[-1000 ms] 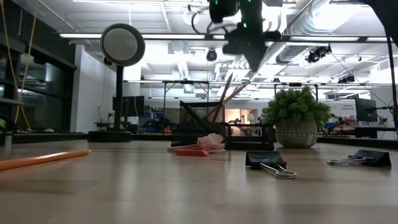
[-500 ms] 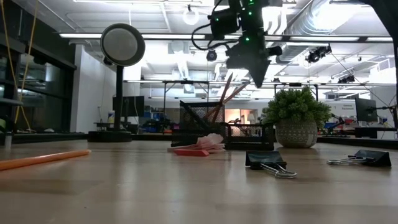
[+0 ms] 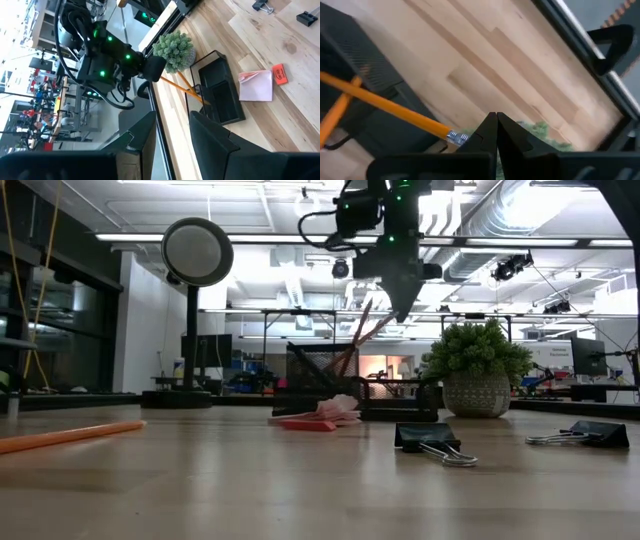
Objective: Pick and place office supplies into organizer
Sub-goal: Put the right orange pencil into the black desk organizer
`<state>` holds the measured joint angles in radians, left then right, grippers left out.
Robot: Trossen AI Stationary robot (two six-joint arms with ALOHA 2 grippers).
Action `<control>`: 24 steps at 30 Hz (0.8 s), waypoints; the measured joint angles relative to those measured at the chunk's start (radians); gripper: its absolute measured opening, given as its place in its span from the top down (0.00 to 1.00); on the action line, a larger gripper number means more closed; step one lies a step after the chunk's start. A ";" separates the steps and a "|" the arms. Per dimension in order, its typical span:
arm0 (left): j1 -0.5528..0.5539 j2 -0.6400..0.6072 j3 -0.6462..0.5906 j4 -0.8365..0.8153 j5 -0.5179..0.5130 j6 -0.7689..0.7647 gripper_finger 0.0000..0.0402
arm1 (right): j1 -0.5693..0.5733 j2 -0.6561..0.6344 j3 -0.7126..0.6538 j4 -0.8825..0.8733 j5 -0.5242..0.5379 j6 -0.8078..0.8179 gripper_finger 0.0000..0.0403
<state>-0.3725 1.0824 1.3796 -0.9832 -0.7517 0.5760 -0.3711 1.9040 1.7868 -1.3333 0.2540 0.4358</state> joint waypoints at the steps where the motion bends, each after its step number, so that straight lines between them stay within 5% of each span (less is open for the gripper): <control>1: 0.000 0.000 0.000 0.001 0.000 0.003 0.74 | 0.003 -0.008 0.000 0.000 -0.002 0.000 1.00; 14: 0.000 0.000 0.000 0.001 -0.026 0.003 0.74 | 0.076 -0.152 0.000 0.061 0.023 0.027 1.00; 24: 0.000 0.000 0.000 0.001 -0.026 -0.005 0.74 | 0.181 -0.166 -0.002 -0.228 0.345 0.287 1.00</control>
<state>-0.3725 1.0821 1.3792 -0.9825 -0.7776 0.5713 -0.1899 1.7378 1.7847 -1.5611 0.5993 0.7226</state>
